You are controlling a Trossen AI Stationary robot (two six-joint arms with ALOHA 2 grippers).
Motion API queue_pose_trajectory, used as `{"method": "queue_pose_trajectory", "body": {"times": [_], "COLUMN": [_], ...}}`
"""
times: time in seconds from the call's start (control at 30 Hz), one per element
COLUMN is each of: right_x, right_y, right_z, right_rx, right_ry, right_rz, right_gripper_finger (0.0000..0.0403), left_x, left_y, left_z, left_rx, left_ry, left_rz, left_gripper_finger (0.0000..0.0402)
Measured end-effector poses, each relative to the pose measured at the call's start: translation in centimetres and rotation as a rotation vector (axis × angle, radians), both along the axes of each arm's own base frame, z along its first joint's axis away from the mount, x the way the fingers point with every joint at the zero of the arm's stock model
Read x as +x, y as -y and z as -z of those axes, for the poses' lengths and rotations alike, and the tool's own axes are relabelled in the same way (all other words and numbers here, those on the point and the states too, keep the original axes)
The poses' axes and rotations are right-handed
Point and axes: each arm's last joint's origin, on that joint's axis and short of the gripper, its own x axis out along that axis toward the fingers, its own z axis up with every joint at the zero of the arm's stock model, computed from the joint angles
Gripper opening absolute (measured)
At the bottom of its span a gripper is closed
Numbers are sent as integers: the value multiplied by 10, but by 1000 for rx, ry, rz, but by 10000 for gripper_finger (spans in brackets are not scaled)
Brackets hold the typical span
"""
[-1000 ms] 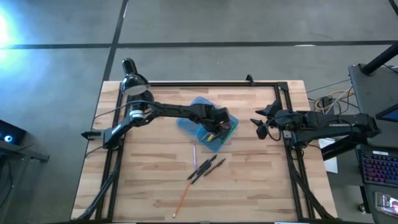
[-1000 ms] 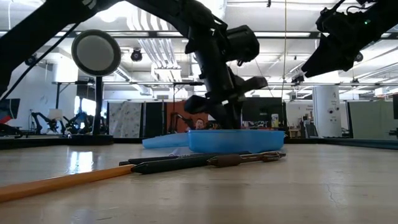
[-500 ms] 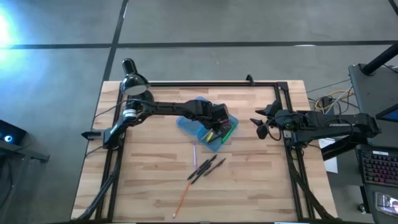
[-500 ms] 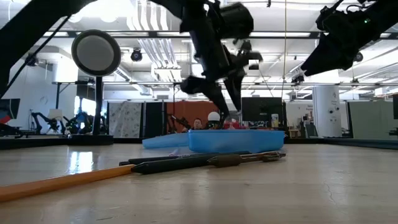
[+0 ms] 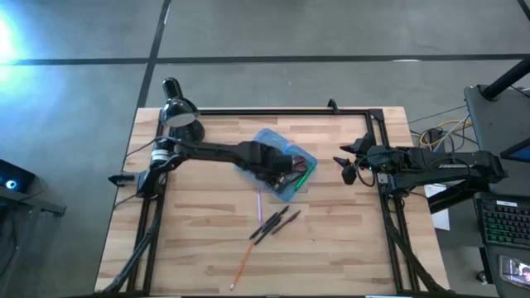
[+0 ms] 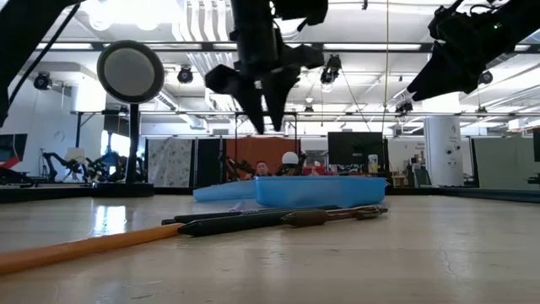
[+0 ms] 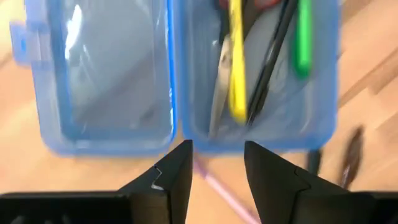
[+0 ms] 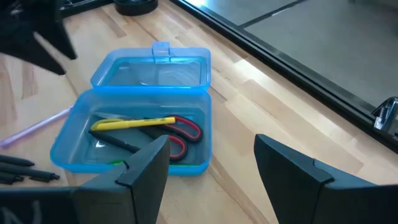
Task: Pick & place school supplies into a supply box
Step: Put the brown pen into the blue supply box
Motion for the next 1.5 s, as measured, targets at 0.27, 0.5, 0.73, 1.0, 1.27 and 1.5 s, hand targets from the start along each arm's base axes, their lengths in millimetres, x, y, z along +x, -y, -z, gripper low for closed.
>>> {"method": "queue_pose_trajectory", "body": {"times": [0.27,0.5,0.73,1.0,1.27,1.5], "right_x": [0,0,0,0,1,1], "right_y": [0,0,0,-1,-3,-3], "right_z": [1,4,4,4,7,7], "right_rx": [1,2,4,25,70,80], "right_ry": [-4,-14,-13,-13,-17,-10], "right_rz": [-1,-2,-6,-35,-92,-84], "right_gripper_finger": [226,226,226,226,226,226], "left_x": [-10,-19,-21,-30,-42,-46], "left_y": [50,71,100,127,153,170], "left_z": [24,49,48,44,37,10], "left_rx": [-30,-155,-170,-172,-182,-194], "left_ry": [-74,-81,-25,-4,16,252], "left_rz": [14,-292,-261,-266,-239,-190], "left_gripper_finger": [128,129,129,129,129,128]}}
